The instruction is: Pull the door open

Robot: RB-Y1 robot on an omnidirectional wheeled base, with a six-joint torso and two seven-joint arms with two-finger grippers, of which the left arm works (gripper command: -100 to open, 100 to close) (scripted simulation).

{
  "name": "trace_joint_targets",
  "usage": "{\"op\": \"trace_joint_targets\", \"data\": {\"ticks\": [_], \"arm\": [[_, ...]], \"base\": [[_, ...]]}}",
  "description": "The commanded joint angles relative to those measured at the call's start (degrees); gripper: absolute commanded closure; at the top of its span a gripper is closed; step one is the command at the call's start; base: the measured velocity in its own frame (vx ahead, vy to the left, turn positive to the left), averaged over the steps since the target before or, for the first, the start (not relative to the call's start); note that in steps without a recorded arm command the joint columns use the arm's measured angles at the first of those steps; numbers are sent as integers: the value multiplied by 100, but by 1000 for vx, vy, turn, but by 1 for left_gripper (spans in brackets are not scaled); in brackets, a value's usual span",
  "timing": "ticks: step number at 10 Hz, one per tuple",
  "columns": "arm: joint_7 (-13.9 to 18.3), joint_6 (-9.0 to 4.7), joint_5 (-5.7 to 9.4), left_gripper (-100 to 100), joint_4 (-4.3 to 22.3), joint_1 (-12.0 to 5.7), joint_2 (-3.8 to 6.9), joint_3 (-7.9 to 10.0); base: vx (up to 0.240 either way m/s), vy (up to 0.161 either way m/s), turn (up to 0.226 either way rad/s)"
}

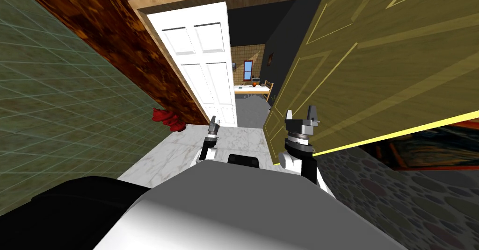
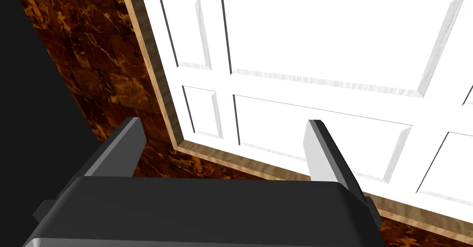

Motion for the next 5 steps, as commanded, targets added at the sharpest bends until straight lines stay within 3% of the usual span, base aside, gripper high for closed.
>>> {"op": "trace_joint_targets", "data": {"ticks": [1, 5], "arm": [[15, -103, 15, -100, 236, -48, 22, 14], [76, -238, 69, -100, 677, -138, 108, 66]], "base": [[90, 5, -27], [103, -5, -34]]}}
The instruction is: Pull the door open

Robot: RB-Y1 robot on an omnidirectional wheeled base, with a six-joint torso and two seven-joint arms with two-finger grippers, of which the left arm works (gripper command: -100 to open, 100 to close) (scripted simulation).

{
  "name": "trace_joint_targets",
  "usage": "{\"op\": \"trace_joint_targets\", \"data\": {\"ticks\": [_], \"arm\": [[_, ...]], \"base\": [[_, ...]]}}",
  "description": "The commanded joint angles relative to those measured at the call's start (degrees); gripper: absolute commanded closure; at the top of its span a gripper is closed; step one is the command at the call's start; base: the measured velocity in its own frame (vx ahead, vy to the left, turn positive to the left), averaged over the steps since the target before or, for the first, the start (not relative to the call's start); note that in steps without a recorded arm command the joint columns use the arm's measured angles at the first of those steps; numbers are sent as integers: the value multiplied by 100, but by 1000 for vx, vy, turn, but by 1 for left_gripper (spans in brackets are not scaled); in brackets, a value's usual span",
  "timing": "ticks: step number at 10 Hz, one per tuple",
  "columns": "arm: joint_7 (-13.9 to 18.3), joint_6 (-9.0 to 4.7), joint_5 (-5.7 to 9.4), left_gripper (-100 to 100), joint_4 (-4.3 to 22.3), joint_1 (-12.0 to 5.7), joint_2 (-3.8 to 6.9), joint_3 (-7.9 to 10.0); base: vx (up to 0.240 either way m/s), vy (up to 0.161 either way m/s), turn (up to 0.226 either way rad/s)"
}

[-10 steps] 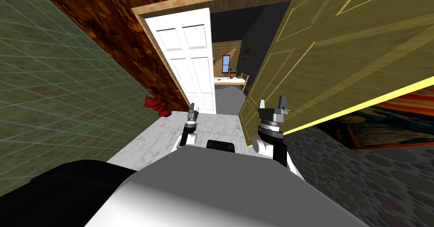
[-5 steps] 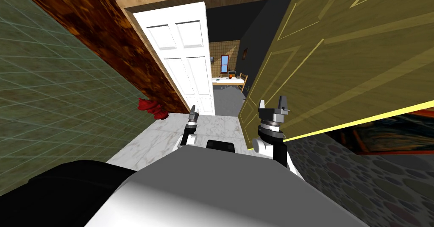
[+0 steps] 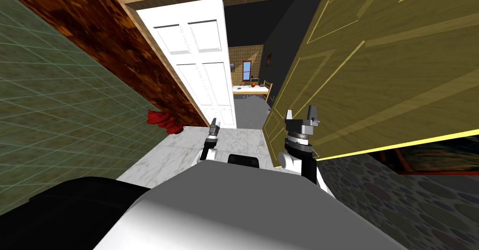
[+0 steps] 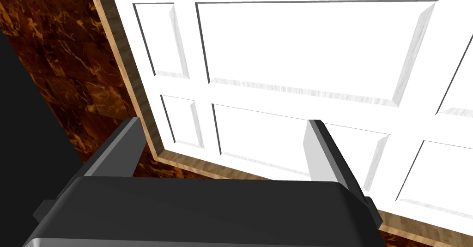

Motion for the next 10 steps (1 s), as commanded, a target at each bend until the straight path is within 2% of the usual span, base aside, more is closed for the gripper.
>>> {"op": "trace_joint_targets", "data": {"ticks": [1, 10], "arm": [[29, -72, 24, -100, 205, -49, 35, 26], [174, -390, 151, -100, 1242, -260, 212, 148]], "base": [[103, -10, -32], [97, -6, -36]]}}
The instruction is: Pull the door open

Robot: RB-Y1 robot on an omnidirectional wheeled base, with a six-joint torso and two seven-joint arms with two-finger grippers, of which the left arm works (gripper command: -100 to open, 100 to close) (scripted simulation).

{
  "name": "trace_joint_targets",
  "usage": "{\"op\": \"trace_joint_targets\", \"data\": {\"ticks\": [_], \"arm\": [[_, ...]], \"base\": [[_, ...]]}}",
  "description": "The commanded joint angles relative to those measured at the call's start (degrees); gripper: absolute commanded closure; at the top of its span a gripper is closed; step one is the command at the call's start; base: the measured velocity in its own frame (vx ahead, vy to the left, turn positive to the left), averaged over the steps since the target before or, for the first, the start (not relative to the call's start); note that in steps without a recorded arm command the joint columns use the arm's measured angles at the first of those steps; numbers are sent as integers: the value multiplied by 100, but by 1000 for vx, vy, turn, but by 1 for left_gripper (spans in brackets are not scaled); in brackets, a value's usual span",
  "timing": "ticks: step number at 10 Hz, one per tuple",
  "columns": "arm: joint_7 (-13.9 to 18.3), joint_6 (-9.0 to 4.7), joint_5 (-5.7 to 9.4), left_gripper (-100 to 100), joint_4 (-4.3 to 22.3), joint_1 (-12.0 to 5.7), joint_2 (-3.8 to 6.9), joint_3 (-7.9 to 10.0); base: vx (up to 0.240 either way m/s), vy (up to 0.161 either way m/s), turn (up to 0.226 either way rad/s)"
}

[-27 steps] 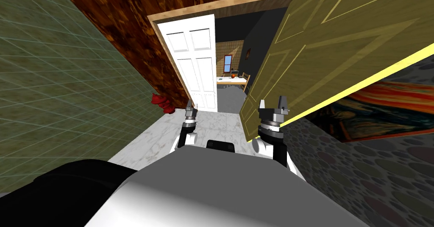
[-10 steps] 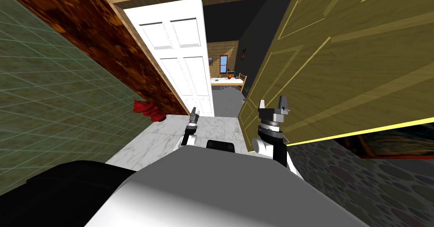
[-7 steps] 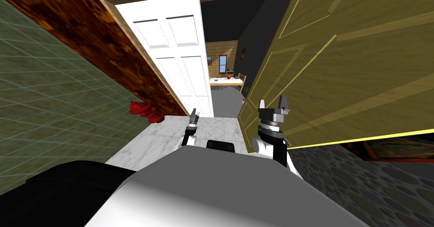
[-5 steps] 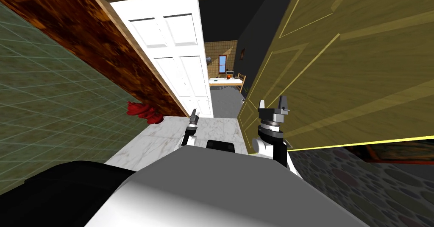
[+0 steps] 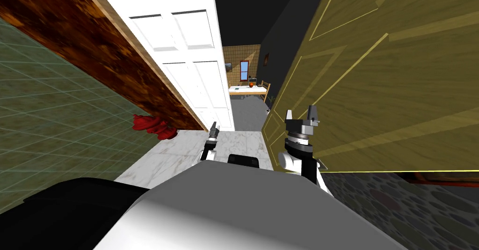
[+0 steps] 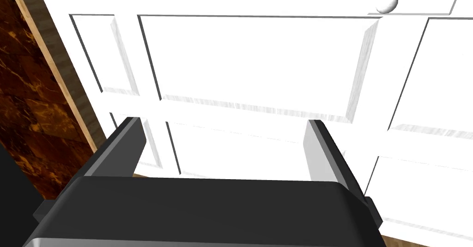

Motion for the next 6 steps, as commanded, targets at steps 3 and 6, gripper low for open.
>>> {"op": "trace_joint_targets", "data": {"ticks": [3, 6], "arm": [[54, -155, 49, -100, 444, -83, 57, 45], [102, -261, 91, -100, 789, -153, 109, 86]], "base": [[104, -4, -34], [100, -7, -35]]}}
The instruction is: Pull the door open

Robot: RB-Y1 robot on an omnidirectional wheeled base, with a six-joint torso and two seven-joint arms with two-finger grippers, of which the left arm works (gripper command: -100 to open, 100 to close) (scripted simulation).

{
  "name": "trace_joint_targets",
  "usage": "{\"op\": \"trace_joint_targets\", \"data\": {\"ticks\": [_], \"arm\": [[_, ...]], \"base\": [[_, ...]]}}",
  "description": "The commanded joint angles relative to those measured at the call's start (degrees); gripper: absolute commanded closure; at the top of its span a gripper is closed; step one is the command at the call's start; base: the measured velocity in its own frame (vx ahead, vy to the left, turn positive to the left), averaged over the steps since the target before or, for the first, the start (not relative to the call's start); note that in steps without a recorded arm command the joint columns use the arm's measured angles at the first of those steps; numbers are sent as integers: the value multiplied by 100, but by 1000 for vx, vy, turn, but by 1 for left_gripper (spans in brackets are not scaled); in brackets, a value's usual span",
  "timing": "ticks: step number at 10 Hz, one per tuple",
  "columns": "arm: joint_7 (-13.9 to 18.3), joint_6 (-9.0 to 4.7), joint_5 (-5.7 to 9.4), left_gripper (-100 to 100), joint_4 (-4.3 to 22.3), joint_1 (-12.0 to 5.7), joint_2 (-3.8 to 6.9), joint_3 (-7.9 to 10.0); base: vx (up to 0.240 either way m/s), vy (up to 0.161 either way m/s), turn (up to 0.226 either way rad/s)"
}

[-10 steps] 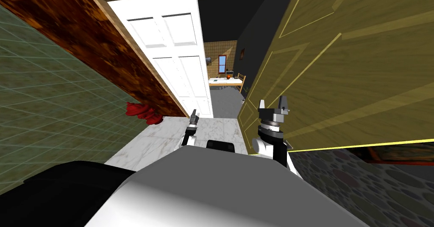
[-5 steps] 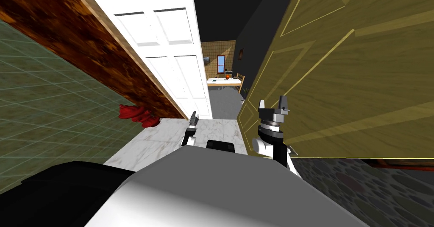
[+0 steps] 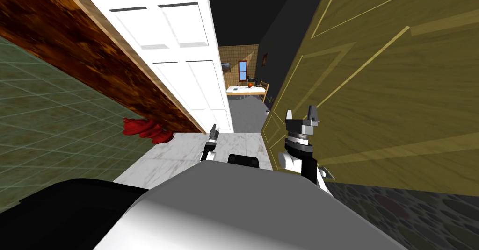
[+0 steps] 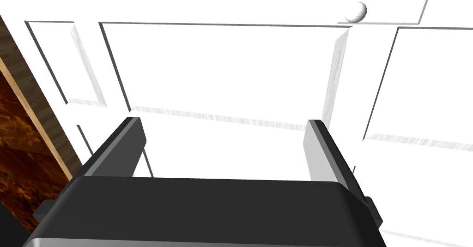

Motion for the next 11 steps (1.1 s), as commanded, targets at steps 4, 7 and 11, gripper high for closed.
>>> {"op": "trace_joint_targets", "data": {"ticks": [4, 7, 11], "arm": [[88, -168, 69, -100, 510, -87, 91, 66], [133, -268, 109, -100, 832, -153, 135, 104], [218, -455, 184, -100, 1443, -277, 215, 176]], "base": [[104, 4, -34], [97, -3, -31], [130, 3, -46]]}}
